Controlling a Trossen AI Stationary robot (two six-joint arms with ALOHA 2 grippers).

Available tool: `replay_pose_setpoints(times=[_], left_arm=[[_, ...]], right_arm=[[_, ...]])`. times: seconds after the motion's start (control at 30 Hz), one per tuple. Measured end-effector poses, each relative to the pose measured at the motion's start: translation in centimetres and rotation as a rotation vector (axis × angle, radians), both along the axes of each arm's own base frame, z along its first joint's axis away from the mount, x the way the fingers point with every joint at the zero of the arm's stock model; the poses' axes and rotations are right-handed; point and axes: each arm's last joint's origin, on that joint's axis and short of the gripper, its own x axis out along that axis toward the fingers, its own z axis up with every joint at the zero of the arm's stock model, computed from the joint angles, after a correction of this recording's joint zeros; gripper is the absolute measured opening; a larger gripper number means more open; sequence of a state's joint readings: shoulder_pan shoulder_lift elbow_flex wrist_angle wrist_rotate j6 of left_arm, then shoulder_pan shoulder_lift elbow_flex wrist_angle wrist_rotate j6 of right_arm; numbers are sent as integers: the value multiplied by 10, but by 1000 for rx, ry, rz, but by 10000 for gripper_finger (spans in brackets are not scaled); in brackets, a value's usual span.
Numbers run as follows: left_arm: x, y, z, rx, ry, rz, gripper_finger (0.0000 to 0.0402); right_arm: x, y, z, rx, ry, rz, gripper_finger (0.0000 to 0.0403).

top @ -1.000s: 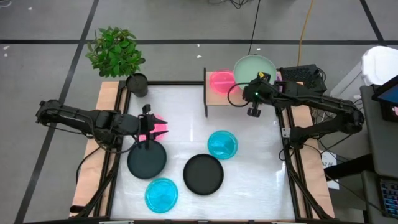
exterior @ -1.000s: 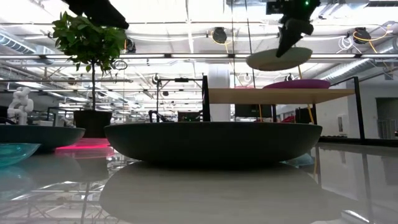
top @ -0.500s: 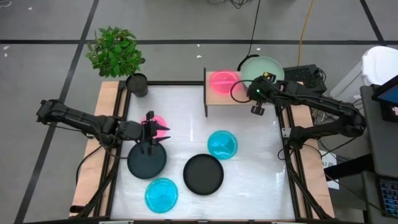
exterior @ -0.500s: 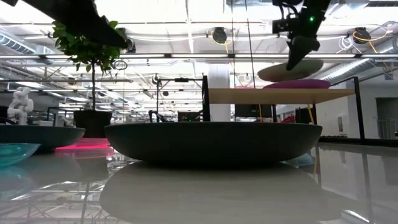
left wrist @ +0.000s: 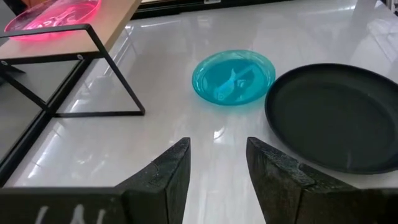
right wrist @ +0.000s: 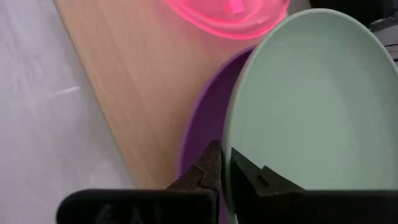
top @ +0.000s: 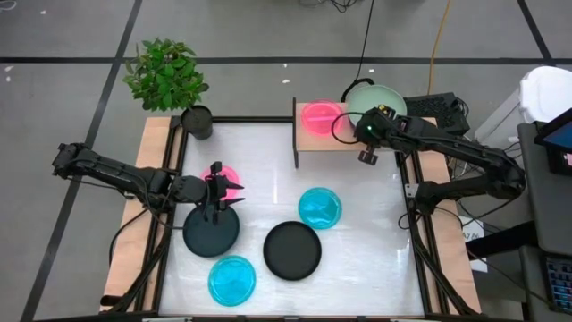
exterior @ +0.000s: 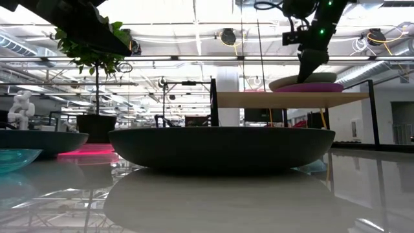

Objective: Place and stack plates onto a shelf
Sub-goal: Stack the green plate on top of the violet plate on the shelf

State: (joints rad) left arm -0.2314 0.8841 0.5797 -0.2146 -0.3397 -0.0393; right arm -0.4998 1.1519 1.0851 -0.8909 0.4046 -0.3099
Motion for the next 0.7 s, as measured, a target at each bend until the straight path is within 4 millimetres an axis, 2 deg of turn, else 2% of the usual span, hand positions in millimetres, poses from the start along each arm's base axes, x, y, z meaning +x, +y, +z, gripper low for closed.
replay_pose_setpoints(times=[0.2,0.7], left_arm=[[0,0,0,-4,0,0,161],[0,0,0,-14,-5,5,161]], right_arm=[[-1,-2,-10,12,3,-6,4],[-2,-4,-11,9,6,-10,4]])
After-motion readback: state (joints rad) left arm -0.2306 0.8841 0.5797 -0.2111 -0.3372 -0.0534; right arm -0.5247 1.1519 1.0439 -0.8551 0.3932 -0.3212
